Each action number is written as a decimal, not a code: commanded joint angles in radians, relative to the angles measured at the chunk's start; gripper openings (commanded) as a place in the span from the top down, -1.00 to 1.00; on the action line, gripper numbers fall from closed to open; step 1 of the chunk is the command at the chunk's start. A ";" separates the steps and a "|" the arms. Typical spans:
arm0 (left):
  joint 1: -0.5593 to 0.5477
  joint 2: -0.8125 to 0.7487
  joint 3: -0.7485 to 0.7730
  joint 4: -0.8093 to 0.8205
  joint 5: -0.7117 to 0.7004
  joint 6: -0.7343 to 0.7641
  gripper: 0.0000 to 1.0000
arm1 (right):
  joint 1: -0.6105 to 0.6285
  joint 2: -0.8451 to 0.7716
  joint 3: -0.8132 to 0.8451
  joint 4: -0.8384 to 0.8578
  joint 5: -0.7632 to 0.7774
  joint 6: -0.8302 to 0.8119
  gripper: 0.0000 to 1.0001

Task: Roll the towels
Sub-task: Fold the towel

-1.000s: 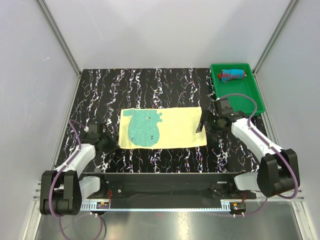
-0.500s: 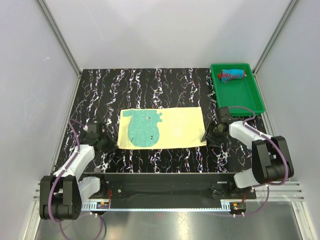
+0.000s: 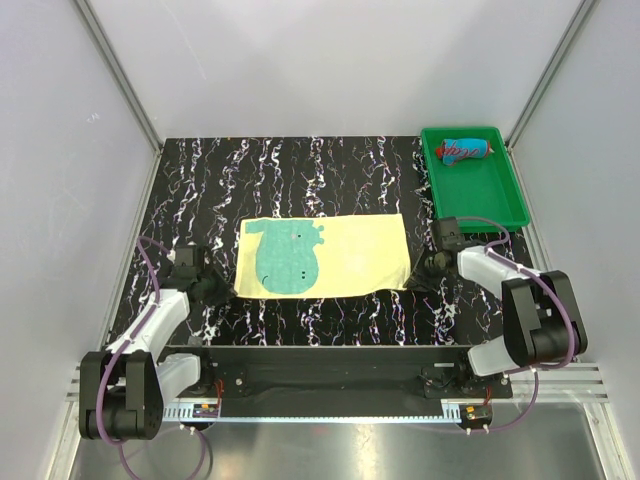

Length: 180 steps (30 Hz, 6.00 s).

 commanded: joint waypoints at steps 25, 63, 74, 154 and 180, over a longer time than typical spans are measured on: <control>0.003 0.025 0.320 -0.151 -0.012 0.079 1.00 | -0.003 -0.061 0.265 -0.211 0.015 -0.024 1.00; 0.003 0.911 1.142 -0.300 0.025 0.179 1.00 | -0.098 0.469 0.802 -0.280 0.046 -0.128 1.00; 0.003 0.988 1.211 -0.323 0.002 0.188 1.00 | -0.110 0.546 0.877 -0.293 0.016 -0.139 1.00; -0.233 0.350 0.708 -0.300 -0.279 0.466 -0.98 | -0.115 0.382 0.423 -0.005 -0.005 -0.111 1.00; -0.233 0.284 0.697 -0.318 -0.269 0.452 -0.98 | 0.111 0.299 0.762 -0.345 0.197 -0.090 1.00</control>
